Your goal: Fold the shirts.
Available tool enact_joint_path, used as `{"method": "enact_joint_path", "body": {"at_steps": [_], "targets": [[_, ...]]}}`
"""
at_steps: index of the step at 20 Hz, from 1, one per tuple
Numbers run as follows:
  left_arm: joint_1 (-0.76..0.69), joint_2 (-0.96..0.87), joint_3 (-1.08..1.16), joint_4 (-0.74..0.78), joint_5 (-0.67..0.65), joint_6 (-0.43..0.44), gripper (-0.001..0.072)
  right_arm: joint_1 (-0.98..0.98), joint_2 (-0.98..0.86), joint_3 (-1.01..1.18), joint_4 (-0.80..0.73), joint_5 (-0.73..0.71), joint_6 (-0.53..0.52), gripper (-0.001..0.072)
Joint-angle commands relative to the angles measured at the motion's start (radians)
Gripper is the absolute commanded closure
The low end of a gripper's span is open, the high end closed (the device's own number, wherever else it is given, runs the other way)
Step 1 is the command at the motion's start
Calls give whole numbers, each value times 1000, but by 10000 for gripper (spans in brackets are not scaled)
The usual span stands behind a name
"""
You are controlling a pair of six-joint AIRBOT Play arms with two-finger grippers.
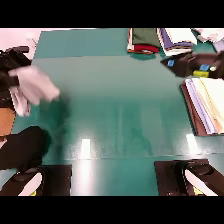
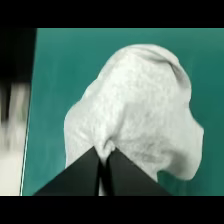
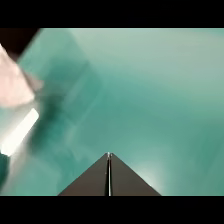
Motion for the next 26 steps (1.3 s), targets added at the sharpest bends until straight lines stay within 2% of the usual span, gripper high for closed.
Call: {"method": "enact_joint_path", "body": {"at_steps": [1, 5, 7, 10, 12, 13, 14, 15, 18, 21, 23, 26], "targets": [[-202, 1, 302, -4, -27, 41, 689, -2, -16, 152, -5, -13, 0, 700], [-486, -7, 387, -3, -28, 78, 689, -3, -79, 326, -6, -9, 0, 701], [-600, -54, 387, -4, -71, 98, 689, -3, -119, 407, -6, -3, 0, 701], [-754, -198, 386, -5, -179, 103, 687, -3, -180, 517, -6, 58, 0, 701], [-829, -313, 386, -23, -188, 104, 683, -3, -217, 576, -6, 111, 0, 700], [-849, -364, 386, -45, -172, 103, 598, -3, -232, 598, -6, 138, 0, 700], [-858, -410, 386, -74, -146, 101, 226, -3, -247, 616, -6, 166, 0, 700], [-856, -442, 386, -80, -121, 79, 95, -3, -257, 626, -6, 185, 0, 700], [-747, -468, 386, -76, -111, 23, 95, -3, -257, 603, -6, 201, 0, 701], [-525, -471, 362, -109, -145, -43, 95, -3, -256, 566, -7, 217, 0, 701], [-397, -471, 265, -245, -137, -46, 95, -3, -256, 529, -6, 219, 0, 700], [-318, -472, 26, -406, -71, -2, 95, -3, -256, 458, -6, 219, 0, 700]]}}
